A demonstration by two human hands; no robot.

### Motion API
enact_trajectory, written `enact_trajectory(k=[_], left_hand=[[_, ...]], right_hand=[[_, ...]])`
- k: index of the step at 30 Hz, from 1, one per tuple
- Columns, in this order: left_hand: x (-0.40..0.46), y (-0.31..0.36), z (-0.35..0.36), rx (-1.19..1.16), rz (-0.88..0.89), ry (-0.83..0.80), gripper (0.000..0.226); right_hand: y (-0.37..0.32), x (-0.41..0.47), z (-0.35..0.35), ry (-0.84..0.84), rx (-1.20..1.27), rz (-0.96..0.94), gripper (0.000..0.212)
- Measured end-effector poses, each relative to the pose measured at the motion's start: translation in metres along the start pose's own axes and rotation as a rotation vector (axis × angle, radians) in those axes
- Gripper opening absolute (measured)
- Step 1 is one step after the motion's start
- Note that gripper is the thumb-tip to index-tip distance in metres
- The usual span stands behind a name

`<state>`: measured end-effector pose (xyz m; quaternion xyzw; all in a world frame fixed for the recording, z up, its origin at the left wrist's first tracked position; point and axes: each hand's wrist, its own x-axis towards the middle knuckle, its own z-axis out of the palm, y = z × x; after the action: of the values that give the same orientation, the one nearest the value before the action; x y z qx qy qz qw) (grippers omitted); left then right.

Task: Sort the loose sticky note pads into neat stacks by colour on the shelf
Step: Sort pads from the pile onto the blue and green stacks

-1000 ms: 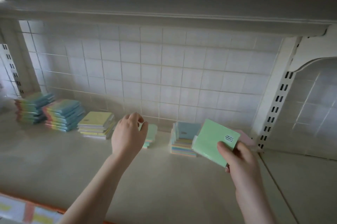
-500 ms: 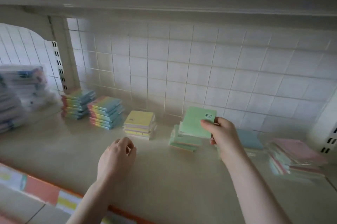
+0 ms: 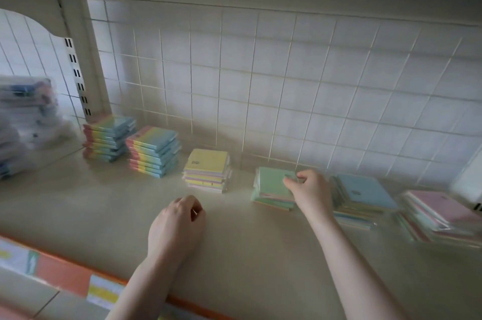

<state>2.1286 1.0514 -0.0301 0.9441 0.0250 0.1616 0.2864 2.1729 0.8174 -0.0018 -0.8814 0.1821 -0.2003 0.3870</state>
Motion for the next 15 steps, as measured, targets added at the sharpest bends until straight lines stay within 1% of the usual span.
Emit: enact_trajectory(k=[4,9,12,15], left_hand=[[-0.0009,-0.0002,-0.0001,-0.012,0.002,-0.002,0.009],[-0.0011,-0.0001,0.0005,-0.005,0.001,-0.011,0.010],[-0.0007,0.0004,0.0013,0.014,-0.003,-0.026,0.012],[-0.0006,0.0016,0.0010,0.032,-0.002,-0.040,0.014]], right_hand=[[0.0014,-0.0022,0.0015,0.029,-0.108,-0.009,0.034],[0.0024,-0.0042,0.0027,0.013,-0.164,-0.007,0.031],[0.0004,-0.0062,0.0040,0.046,-0.199,-0.037,0.029],[-0.0019,-0.0087,0.0060,0.087,-0.306,-0.093,0.026]])
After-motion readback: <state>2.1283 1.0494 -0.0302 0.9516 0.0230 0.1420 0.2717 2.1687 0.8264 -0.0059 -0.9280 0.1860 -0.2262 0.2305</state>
